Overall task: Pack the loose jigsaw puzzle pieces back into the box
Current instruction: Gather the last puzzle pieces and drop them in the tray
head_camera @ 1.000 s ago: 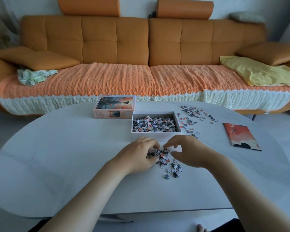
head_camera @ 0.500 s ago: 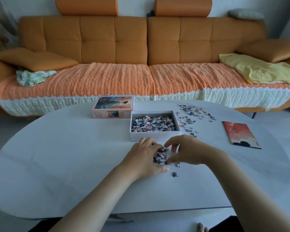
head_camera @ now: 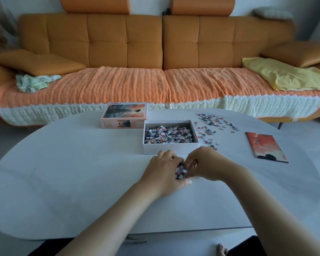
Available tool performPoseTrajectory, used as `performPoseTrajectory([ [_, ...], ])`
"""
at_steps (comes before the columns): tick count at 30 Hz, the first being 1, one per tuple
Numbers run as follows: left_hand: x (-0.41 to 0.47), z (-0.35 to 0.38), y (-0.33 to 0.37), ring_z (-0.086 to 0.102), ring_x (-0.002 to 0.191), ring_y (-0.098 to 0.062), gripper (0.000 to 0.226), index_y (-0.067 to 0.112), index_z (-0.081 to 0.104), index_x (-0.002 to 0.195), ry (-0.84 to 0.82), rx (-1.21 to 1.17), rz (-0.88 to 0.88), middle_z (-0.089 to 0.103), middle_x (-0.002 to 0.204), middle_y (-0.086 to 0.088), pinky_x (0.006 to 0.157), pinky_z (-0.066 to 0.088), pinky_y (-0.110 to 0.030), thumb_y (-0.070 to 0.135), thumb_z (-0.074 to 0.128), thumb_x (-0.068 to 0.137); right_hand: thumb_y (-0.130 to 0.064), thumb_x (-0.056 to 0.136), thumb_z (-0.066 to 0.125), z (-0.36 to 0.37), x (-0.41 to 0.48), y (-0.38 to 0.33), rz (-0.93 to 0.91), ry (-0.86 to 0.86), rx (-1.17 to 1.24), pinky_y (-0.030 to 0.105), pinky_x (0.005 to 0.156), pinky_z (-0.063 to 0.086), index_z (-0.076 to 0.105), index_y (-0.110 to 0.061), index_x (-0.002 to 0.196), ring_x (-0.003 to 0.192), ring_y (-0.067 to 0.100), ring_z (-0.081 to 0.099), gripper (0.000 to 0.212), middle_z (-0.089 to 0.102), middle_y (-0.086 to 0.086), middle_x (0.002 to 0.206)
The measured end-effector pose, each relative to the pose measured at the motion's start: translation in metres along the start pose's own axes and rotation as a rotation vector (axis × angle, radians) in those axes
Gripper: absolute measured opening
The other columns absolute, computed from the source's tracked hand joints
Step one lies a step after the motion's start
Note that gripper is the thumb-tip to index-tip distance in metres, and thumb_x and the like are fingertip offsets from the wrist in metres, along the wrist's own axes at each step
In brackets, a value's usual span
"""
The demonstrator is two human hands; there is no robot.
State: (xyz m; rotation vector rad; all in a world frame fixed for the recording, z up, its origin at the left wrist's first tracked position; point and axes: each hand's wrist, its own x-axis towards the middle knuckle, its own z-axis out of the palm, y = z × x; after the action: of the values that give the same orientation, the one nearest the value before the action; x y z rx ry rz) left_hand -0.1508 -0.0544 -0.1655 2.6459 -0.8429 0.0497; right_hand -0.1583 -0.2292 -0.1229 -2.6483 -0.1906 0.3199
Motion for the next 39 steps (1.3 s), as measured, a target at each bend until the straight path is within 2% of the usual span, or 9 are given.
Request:
performPoseTrajectory([
  [4,0.0,-0.012,-0.016,0.04,0.119,-0.01,0.061,0.034,0.054,0.131,-0.025,-0.06,0.001,0.047,0.122,0.012,0.101,0.036,-0.031,0.064,0.063,0.079,-0.034,0.071,0.082,0.002,0.001,0.001,-0.012,0.053,0.027,0.019,0.066,0.05,0.069,-0.031,0.087,0.073,0.007,0.061,0.021,0.068,-0.01,0.082],
  [8,-0.004,-0.025,-0.031,0.032,0.128,-0.007,0.081,0.031,0.04,0.144,-0.083,-0.055,-0.006,0.04,0.131,0.013,0.106,0.034,-0.031,0.068,0.062,0.075,-0.046,0.069,0.082,-0.004,-0.001,0.005,0.007,0.038,-0.016,0.018,0.067,0.044,0.058,-0.038,0.11,0.079,0.002,0.054,0.048,0.056,-0.014,0.102],
  [10,-0.007,-0.026,-0.037,0.027,0.129,-0.008,0.085,0.03,0.036,0.147,-0.144,0.011,0.004,0.036,0.133,0.011,0.109,0.032,-0.033,0.068,0.062,0.075,-0.052,0.067,0.08,0.0,0.0,0.002,0.004,-0.023,-0.08,0.022,0.079,0.045,0.05,-0.039,0.13,0.093,0.008,0.054,0.071,0.049,-0.011,0.117],
  [12,-0.008,-0.025,-0.038,0.026,0.128,-0.009,0.078,0.03,0.039,0.145,-0.172,-0.002,0.011,0.036,0.129,0.009,0.108,0.032,-0.032,0.063,0.063,0.079,-0.053,0.07,0.078,0.006,0.003,-0.003,-0.011,-0.044,-0.115,0.028,0.09,0.045,0.045,-0.037,0.138,0.104,0.013,0.051,0.077,0.043,-0.008,0.125],
  [17,-0.007,-0.025,-0.036,0.037,0.113,-0.003,0.046,0.029,0.059,0.13,-0.108,-0.134,0.019,0.046,0.11,0.01,0.098,0.038,-0.026,0.044,0.066,0.087,-0.038,0.085,0.069,0.013,0.011,-0.016,-0.085,-0.019,-0.096,0.031,0.083,0.049,0.062,-0.037,0.119,0.097,0.017,0.054,0.034,0.046,-0.004,0.112],
  [22,-0.005,-0.028,-0.038,0.054,0.092,-0.006,0.024,0.026,0.071,0.112,-0.032,-0.206,-0.008,0.057,0.102,0.009,0.085,0.046,-0.027,0.024,0.068,0.089,-0.031,0.085,0.069,0.014,0.015,-0.021,-0.09,0.039,-0.054,0.03,0.08,0.052,0.067,-0.028,0.114,0.088,0.015,0.059,0.029,0.055,-0.004,0.107],
  [25,-0.004,-0.03,-0.04,0.057,0.084,-0.008,0.02,0.023,0.073,0.107,0.008,-0.214,-0.01,0.058,0.095,0.006,0.08,0.048,-0.029,0.022,0.071,0.087,-0.027,0.089,0.06,0.015,0.017,-0.021,-0.132,0.069,-0.114,0.037,0.079,0.053,0.072,-0.024,0.097,0.085,0.014,0.059,0.015,0.063,-0.002,0.095],
  [33,0.003,-0.033,-0.046,0.059,0.077,-0.004,0.011,0.02,0.073,0.092,0.077,-0.26,-0.056,0.06,0.088,0.009,0.069,0.043,-0.014,0.013,0.072,0.085,-0.023,0.091,0.05,0.015,0.026,-0.026,-0.195,0.176,-0.255,0.041,0.067,0.054,0.07,-0.02,0.084,0.074,0.019,0.061,0.022,0.067,0.0,0.078],
  [39,0.017,-0.051,-0.046,0.059,0.074,0.005,0.014,0.025,0.072,0.09,0.214,-0.455,-0.142,0.065,0.084,0.017,0.067,0.042,-0.005,0.012,0.073,0.084,-0.027,0.095,0.055,-0.007,0.03,-0.027,-0.135,0.329,-0.001,0.032,0.066,0.054,0.073,-0.025,0.092,0.064,0.013,0.062,0.018,0.065,-0.011,0.068],
])
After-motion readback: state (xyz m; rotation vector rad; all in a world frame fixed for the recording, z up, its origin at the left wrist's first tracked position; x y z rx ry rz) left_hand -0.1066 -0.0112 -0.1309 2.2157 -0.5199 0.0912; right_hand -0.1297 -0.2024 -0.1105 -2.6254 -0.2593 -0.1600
